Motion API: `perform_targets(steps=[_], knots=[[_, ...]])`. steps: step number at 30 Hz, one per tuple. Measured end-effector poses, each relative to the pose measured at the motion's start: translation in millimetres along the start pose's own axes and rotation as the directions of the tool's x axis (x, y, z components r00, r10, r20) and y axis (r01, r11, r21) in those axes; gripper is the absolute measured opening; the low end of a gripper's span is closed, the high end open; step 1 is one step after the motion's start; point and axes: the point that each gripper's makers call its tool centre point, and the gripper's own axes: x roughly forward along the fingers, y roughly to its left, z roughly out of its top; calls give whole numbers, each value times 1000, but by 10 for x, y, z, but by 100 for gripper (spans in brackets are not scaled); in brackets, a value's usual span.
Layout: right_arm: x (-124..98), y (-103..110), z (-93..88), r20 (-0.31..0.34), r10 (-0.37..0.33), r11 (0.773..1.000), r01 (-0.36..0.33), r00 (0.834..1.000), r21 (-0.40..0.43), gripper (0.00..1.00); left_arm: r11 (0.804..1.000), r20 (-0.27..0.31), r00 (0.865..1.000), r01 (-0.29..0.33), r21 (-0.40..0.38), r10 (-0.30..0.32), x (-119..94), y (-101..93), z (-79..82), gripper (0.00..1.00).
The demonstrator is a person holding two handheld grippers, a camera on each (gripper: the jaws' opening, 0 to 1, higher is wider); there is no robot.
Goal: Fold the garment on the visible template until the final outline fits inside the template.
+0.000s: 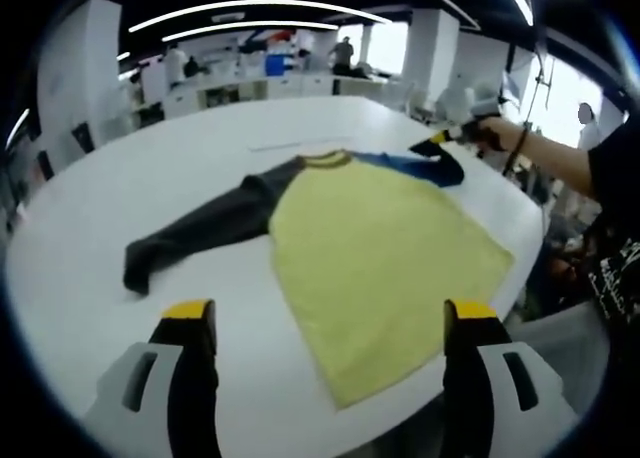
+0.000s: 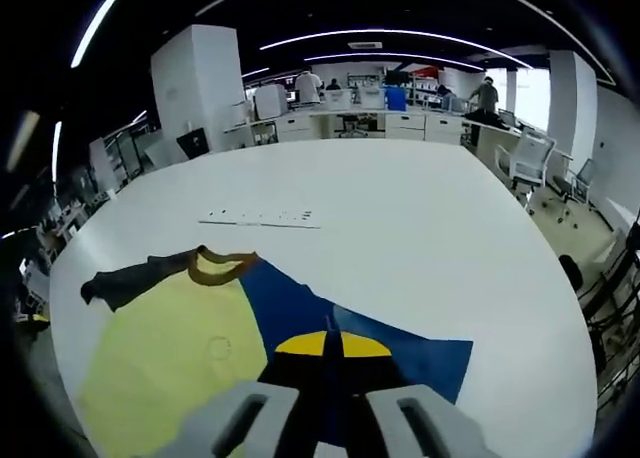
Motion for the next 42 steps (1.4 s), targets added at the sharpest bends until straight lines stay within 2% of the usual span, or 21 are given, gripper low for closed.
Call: perform_targets(steps=[6, 15, 28, 42], knots=[[39, 216, 48, -7, 25, 999, -26, 1000, -20, 0, 1000, 4, 1000, -2, 7, 2, -1, 3, 2, 91], [102, 710, 136, -6, 118, 992, -118, 993, -53, 0, 1000, 28, 1000, 0, 8, 0, -7, 10, 64, 92], [200, 1238, 245, -5, 185, 979, -185, 983, -83, 0, 1000, 30, 1000, 4, 15, -4, -16, 24, 63, 92], [276, 1824, 365, 14, 274, 957, -271, 962, -102, 0, 1000, 33, 999, -11, 0, 11, -71, 77, 18, 92]])
